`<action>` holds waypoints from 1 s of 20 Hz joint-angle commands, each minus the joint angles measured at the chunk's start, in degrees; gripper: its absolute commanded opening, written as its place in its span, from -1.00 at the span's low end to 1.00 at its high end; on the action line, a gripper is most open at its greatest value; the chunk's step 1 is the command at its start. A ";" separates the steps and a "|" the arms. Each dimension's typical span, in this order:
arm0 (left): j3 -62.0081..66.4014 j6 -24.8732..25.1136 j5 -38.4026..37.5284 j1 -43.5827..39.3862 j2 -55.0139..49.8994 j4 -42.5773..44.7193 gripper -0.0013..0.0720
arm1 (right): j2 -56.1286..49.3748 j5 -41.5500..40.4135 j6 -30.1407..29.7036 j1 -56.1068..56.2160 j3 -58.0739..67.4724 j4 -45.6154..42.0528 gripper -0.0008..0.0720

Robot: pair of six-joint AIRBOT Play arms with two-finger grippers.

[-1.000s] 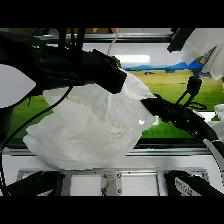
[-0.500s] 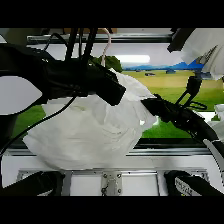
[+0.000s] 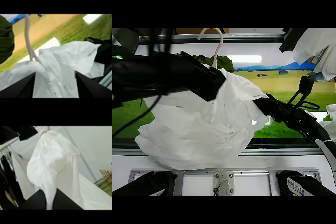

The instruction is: Fold the clothes and pants, and hang the long-sleeved shirts on hangers.

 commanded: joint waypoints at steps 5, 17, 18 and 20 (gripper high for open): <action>-0.11 -2.45 -0.04 8.68 7.50 0.15 0.29 | -0.02 -0.04 -0.87 -0.22 3.76 4.92 -0.95; -0.33 -0.57 -2.19 11.78 5.29 0.17 -0.93 | 8.55 -11.21 2.93 -21.38 16.92 3.82 -0.95; -0.33 -0.15 -2.16 11.78 4.57 0.17 -0.93 | 9.86 -11.85 3.98 -25.05 16.92 3.80 -0.95; -0.33 0.31 -2.14 11.78 3.06 0.17 -0.93 | 12.39 -13.81 5.18 -32.70 16.94 3.80 -0.95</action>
